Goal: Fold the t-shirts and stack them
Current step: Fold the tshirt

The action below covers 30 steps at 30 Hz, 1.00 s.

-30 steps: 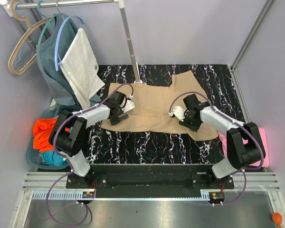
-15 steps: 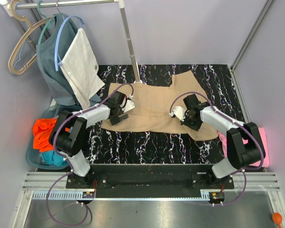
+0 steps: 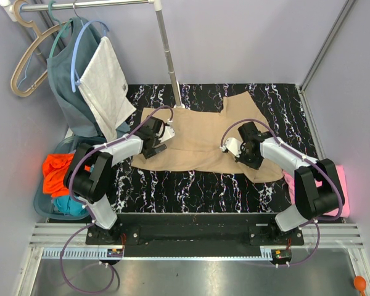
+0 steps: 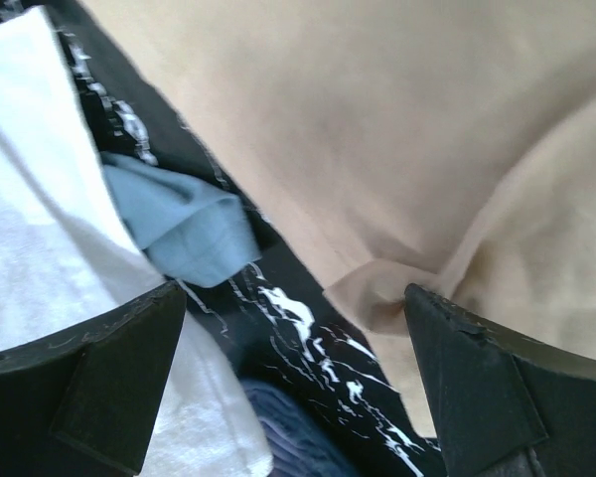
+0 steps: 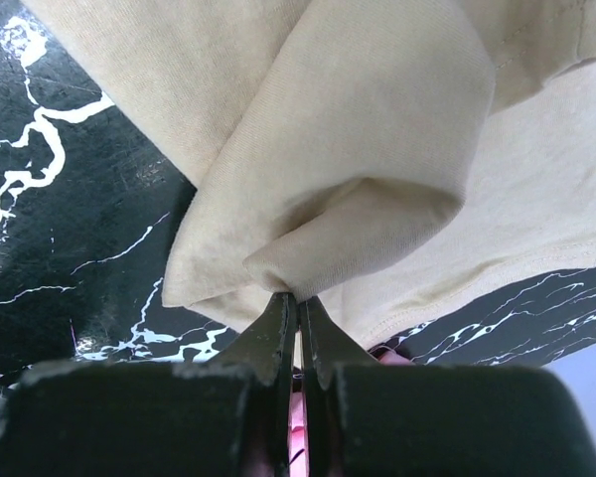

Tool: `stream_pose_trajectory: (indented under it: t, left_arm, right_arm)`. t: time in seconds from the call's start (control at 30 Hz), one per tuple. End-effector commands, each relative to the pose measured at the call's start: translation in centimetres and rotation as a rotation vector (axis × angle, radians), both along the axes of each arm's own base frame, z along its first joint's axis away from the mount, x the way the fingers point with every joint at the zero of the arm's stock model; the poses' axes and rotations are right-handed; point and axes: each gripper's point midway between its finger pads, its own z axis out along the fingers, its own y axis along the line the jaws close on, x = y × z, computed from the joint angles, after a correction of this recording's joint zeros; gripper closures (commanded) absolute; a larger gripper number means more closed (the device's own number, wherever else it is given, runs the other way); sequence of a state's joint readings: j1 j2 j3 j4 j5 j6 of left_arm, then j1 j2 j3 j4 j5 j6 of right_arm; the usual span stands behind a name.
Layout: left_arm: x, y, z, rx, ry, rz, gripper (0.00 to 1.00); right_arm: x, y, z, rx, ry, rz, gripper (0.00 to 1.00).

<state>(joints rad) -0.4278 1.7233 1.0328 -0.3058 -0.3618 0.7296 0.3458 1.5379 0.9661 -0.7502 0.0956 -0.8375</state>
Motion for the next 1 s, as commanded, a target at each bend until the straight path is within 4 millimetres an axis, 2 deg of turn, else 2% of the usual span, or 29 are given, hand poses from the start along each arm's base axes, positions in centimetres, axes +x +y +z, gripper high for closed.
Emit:
stream_pose_trajectory:
  t: [0.0,0.27,0.43,0.53,0.63,0.87,0.97]
  left_arm:
    - [3.5,-0.4,4.1,-0.021,-0.19,0.046,0.01]
    - [5.3,0.4,6.6,-0.002,-0.335,0.112,0.01]
    - [4.8,-0.1,8.1,-0.059,-0.338,0.102,0.01]
    - [3.3,-0.8,7.7,-0.1,-0.261,0.061,0.01]
    - [1.4,-1.1,6.2,-0.12,-0.177,0.017,0.01]
    - [-1.3,-1.8,4.1,-0.158,-0.084,-0.038,0.01]
    - [-2.7,-2.3,3.0,-0.155,-0.028,-0.078,0.01]
  right_arm:
    - [1.0,-0.4,1.6,-0.015,-0.047,0.002,0.98]
    - [1.4,-0.8,2.3,-0.042,-0.075,0.005,0.98]
    - [2.0,-1.2,3.2,-0.062,-0.108,-0.002,0.99]
    - [2.3,-1.4,3.9,-0.076,-0.133,0.0,0.99]
    - [2.5,-1.6,4.2,-0.082,-0.143,-0.006,1.0]
    - [2.8,-1.7,4.3,-0.092,-0.148,-0.01,1.0]
    - [3.7,-2.1,5.0,-0.125,-0.18,-0.01,1.0]
